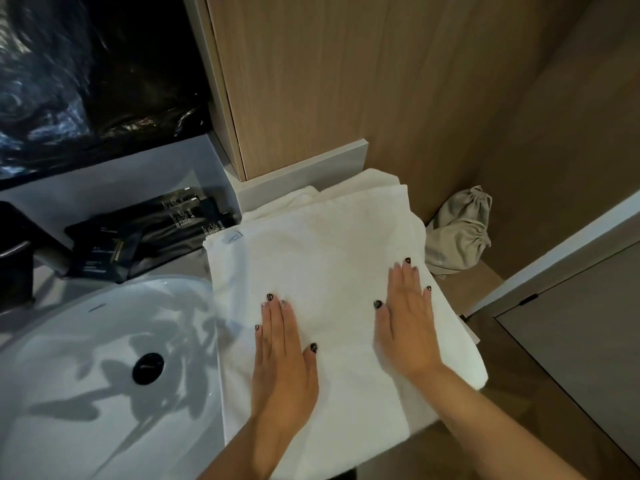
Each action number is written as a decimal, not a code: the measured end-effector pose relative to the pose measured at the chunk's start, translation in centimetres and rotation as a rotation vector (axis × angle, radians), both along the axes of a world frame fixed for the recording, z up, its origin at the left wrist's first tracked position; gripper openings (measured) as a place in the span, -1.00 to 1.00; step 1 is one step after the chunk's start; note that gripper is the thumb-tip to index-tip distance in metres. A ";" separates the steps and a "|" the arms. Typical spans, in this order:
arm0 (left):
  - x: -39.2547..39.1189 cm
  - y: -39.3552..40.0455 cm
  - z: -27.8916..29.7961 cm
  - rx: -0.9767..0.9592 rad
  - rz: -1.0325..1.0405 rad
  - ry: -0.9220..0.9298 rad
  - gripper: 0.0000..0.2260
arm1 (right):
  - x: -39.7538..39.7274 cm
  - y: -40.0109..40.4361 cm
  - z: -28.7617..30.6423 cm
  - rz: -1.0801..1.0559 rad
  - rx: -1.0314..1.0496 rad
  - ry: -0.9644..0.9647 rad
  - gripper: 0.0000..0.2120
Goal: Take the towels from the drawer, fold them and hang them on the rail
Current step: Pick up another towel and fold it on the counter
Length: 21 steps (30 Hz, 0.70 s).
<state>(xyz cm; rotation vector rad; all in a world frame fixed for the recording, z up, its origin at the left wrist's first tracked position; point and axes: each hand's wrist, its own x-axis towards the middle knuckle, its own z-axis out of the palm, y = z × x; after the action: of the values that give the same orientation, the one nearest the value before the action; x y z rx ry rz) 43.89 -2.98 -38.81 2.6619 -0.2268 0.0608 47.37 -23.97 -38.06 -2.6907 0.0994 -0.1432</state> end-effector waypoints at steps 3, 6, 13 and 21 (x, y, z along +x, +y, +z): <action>-4.7 -1.4 -0.1 0.010 -0.006 0.051 -0.44 | -5.2 2.9 -0.6 0.239 -0.022 -0.076 -0.42; -7.6 -1.7 -0.4 0.181 -0.050 0.078 -0.46 | -8.8 2.9 -2.3 0.479 -0.213 0.000 -0.46; -12.2 0.0 -1.0 0.316 0.120 0.136 -0.38 | -9.7 -2.8 -2.6 0.440 -0.356 0.253 -0.32; -16.6 1.8 -0.7 0.304 0.282 0.313 -0.32 | -11.1 -6.0 1.0 0.213 -0.052 0.444 -0.32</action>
<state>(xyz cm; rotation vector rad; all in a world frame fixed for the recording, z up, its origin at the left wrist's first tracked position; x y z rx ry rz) 27.28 -1.15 -39.49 2.9339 0.2612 -0.3232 36.27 -29.99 -37.09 -2.7155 -0.0574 0.5234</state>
